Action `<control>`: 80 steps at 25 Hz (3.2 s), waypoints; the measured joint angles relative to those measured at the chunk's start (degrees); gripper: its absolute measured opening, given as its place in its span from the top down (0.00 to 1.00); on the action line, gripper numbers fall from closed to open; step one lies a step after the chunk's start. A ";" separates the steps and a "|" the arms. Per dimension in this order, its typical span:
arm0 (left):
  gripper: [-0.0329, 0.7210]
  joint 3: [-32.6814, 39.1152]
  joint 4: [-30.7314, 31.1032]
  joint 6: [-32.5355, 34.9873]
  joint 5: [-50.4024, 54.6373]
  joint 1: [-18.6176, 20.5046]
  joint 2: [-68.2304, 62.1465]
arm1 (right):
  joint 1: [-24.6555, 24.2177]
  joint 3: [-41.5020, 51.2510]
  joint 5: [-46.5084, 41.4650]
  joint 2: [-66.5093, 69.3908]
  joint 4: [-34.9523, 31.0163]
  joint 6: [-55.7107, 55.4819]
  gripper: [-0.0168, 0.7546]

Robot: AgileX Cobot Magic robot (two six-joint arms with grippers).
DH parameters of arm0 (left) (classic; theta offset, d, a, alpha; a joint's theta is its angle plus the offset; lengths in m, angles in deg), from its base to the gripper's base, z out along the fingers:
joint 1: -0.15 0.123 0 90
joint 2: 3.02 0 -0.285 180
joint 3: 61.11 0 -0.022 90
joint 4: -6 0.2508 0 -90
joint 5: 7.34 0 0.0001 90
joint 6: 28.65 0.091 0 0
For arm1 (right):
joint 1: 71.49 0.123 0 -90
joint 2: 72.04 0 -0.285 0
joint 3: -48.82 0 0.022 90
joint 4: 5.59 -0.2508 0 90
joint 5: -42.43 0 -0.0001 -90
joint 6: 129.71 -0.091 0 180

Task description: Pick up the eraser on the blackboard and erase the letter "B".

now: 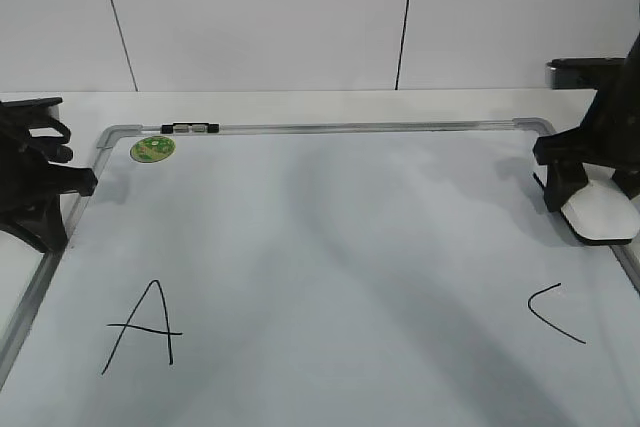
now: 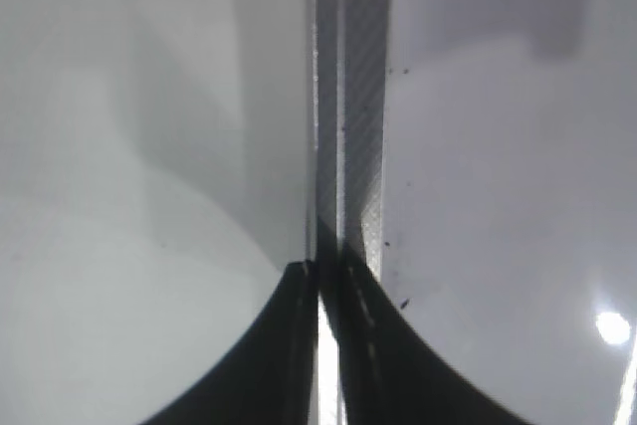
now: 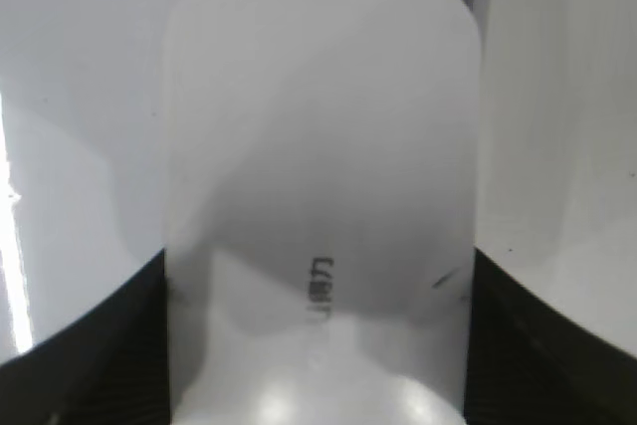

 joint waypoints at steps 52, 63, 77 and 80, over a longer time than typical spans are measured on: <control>0.90 0.00 -0.34 0.02 0.14 0.00 0.00 | -0.04 -17.28 -13.21 1.01 -2.25 -0.28 0.21; 0.66 -0.10 0.26 0.25 0.31 0.21 0.00 | -0.04 -17.29 -13.61 -3.46 -5.18 -1.02 0.21; 0.61 -7.78 1.19 0.27 11.25 0.34 4.52 | -0.04 -17.29 -14.95 -20.36 -5.18 -1.02 0.22; 0.62 -9.44 1.58 0.37 16.22 0.34 6.23 | -0.04 -17.29 -15.17 -24.30 -5.62 -1.02 0.22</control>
